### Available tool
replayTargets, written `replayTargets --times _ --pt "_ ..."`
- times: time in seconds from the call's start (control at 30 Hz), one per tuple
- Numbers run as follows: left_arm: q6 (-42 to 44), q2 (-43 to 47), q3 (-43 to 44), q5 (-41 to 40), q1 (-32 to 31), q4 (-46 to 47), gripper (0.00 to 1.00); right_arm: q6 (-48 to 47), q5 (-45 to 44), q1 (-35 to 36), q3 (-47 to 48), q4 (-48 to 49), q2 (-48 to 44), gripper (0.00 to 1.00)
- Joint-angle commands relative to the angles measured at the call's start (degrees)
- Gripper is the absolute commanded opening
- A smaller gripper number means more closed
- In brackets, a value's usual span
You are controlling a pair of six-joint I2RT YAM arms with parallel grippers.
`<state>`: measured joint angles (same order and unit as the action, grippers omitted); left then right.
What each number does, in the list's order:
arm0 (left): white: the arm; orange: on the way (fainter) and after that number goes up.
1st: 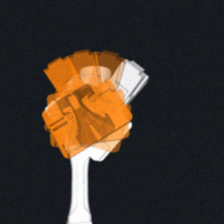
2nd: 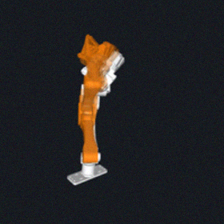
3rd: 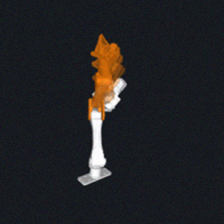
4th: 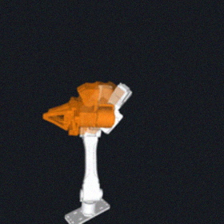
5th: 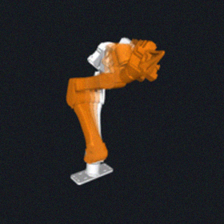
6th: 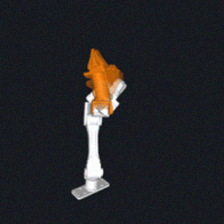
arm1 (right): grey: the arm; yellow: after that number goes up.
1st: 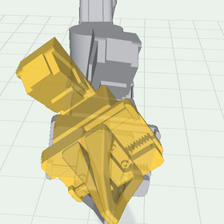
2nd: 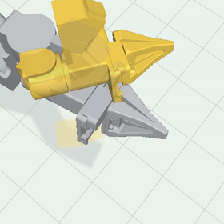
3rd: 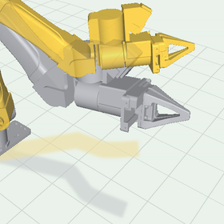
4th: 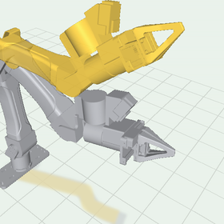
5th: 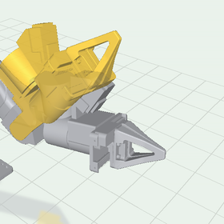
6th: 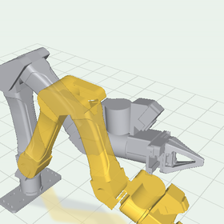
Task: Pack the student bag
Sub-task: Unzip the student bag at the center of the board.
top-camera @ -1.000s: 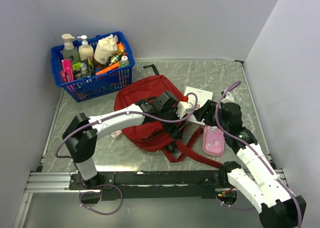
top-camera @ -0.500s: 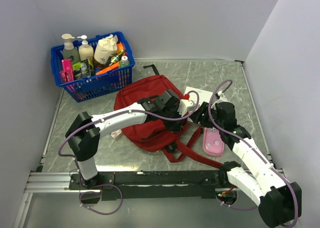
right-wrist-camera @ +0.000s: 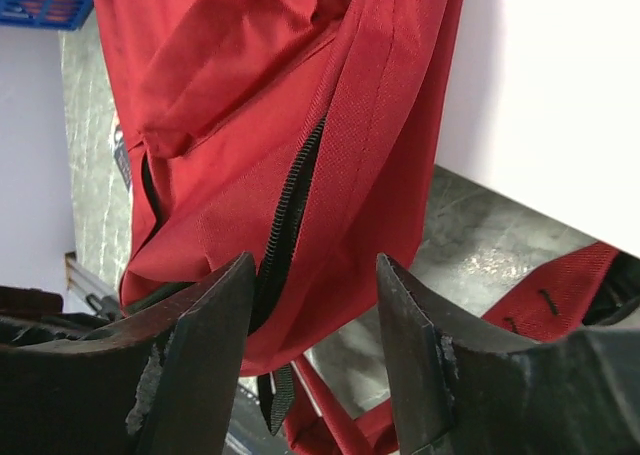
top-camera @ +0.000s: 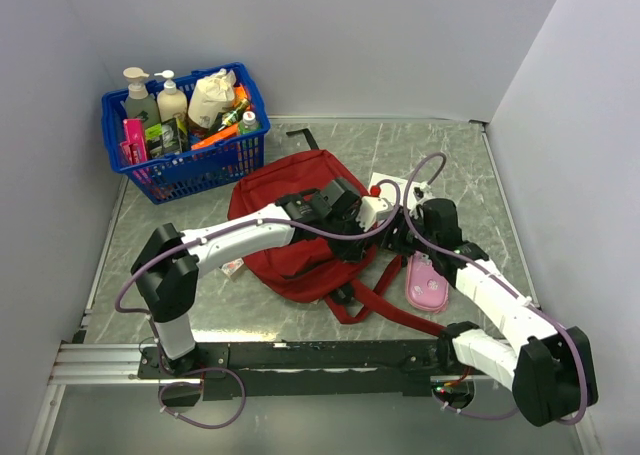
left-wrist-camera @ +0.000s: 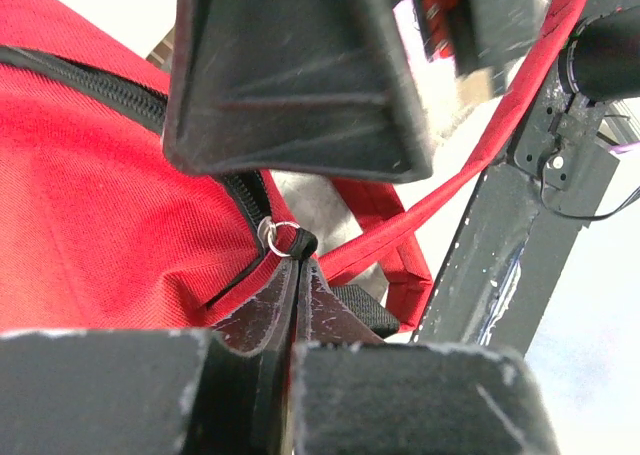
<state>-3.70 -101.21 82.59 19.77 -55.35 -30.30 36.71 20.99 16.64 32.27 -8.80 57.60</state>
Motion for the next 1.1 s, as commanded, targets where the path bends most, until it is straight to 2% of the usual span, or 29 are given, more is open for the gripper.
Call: replayTargets --times 0.0,0.17,0.27,0.3,0.33,0.37,0.47,0.6,0.83,1.07 --pt "1.2 1.6 2.2 -1.3 -1.0 0.6 0.01 1.3 2.7 1.0 2.6 2.8 1.7 0.54" --pt "2.3 1.5 3.0 -2.1 -1.7 -0.4 0.01 2.0 3.4 2.3 4.0 3.4 3.2 0.44" --pt "2.7 -1.5 7.0 -2.4 -1.8 -4.1 0.01 1.8 2.7 2.7 4.8 2.2 4.1 0.27" --pt "3.1 -2.4 8.2 -2.3 -1.9 -7.3 0.01 2.0 2.0 2.7 4.9 1.3 4.3 0.11" --pt "3.1 -3.2 8.7 -2.3 -1.8 -7.8 0.01 1.9 1.4 2.7 5.1 0.8 4.4 0.02" --pt "3.1 -2.9 8.2 -2.4 -1.8 -7.6 0.01 1.7 0.5 2.8 5.5 -0.1 4.3 0.00" --pt "5.4 1.3 4.7 -2.5 -1.8 -3.4 0.01 0.8 -3.5 2.5 6.7 -2.5 2.8 0.00" --pt "6.9 3.3 4.9 -4.3 -1.8 -6.7 0.01 -0.1 -6.8 1.5 8.4 -3.6 1.7 0.00" --pt "6.5 11.4 -2.6 -4.7 -1.9 -7.4 0.01 0.9 -12.1 0.9 10.4 -4.2 1.3 0.00" --pt "10.0 18.5 -6.3 -2.5 -1.8 -11.5 0.01 -0.2 -20.5 0.8 10.5 -4.1 -1.1 0.00"
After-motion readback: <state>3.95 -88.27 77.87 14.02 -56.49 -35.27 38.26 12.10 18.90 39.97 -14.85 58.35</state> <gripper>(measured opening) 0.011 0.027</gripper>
